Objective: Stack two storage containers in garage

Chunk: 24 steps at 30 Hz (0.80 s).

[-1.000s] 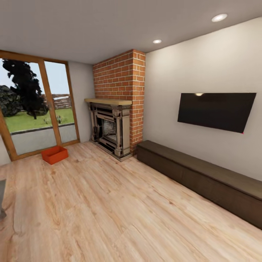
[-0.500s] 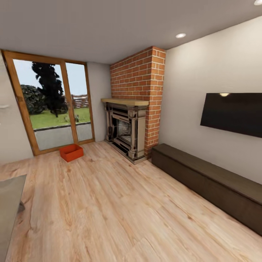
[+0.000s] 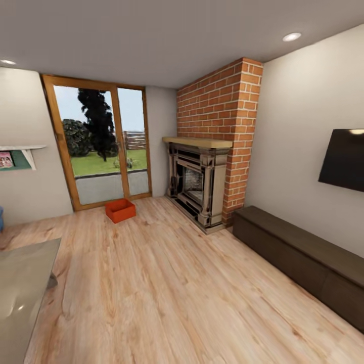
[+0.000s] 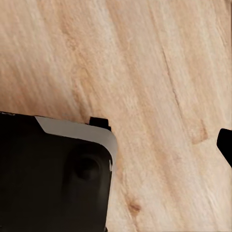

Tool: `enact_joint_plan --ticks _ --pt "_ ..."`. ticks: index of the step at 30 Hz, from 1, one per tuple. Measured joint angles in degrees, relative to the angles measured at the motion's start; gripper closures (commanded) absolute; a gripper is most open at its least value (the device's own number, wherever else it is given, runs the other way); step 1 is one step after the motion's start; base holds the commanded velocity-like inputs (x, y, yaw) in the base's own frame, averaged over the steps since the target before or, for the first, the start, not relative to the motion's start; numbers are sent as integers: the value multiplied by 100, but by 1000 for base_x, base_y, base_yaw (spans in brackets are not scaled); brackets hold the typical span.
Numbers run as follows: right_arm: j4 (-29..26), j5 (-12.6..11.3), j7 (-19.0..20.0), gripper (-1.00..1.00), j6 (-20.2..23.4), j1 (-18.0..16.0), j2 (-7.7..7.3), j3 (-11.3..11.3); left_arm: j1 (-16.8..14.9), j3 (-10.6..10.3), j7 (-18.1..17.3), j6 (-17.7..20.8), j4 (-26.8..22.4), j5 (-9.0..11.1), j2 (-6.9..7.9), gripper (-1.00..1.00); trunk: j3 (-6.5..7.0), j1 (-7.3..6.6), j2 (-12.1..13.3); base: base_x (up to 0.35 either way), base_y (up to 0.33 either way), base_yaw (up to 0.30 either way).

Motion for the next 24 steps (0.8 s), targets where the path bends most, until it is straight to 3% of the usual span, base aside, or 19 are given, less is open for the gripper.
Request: enact_joint_plan --ticks 9,24 --pt "0 -118 0 -100 6 0 8 8 -1 0 -1 1 1 0 -4 -100 0 0 0 322 0 243" --pt "0 -92 77 -100 -4 1 -27 40 -1 0 5 -24 2 -1 -4 -100 0 0 0 322 0 18"
